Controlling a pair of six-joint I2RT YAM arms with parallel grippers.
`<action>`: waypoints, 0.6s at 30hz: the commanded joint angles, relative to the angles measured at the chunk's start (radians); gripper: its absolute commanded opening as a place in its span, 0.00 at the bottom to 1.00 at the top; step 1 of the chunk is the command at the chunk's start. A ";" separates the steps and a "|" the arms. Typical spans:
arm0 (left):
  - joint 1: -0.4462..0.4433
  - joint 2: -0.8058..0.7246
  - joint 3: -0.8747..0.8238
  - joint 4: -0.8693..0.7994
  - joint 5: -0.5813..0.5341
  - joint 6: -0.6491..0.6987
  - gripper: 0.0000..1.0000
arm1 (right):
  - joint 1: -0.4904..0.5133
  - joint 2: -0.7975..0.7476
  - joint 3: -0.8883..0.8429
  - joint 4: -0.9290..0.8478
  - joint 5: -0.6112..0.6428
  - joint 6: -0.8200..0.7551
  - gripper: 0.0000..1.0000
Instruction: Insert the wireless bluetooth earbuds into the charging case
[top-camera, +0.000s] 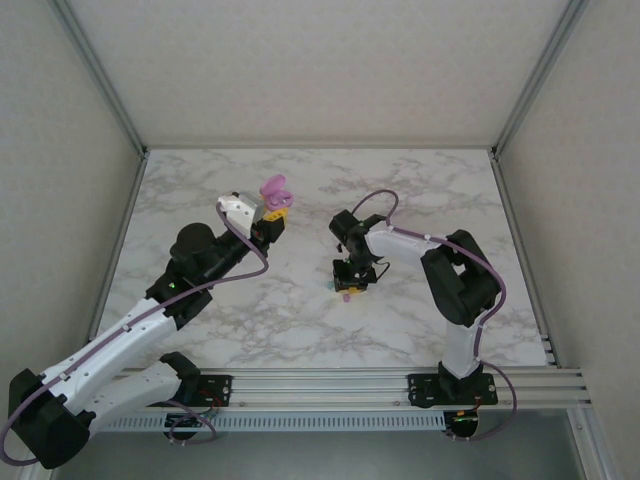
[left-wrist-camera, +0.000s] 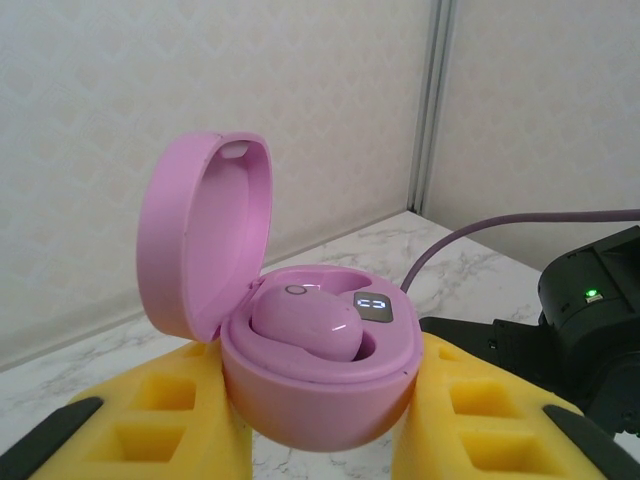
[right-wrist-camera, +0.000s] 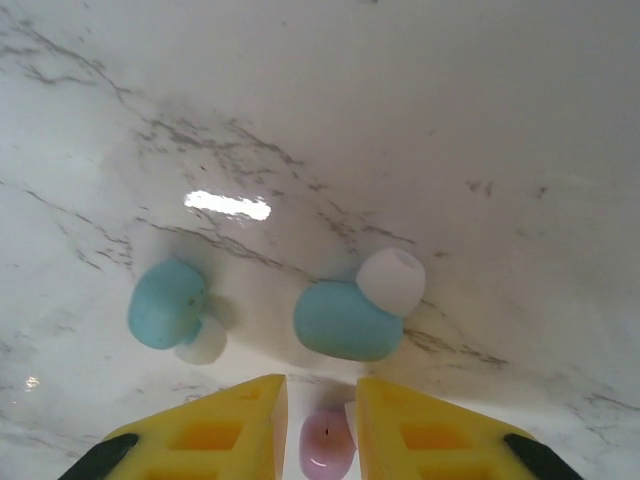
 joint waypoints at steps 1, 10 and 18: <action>0.008 0.002 0.004 0.009 -0.004 -0.012 0.18 | 0.008 -0.005 0.006 -0.056 0.040 -0.017 0.25; 0.007 0.013 0.012 0.008 0.001 -0.015 0.18 | 0.010 -0.076 -0.064 -0.070 -0.009 -0.009 0.25; 0.007 0.023 0.018 0.008 0.007 -0.022 0.19 | 0.011 -0.138 -0.103 -0.058 -0.059 0.016 0.28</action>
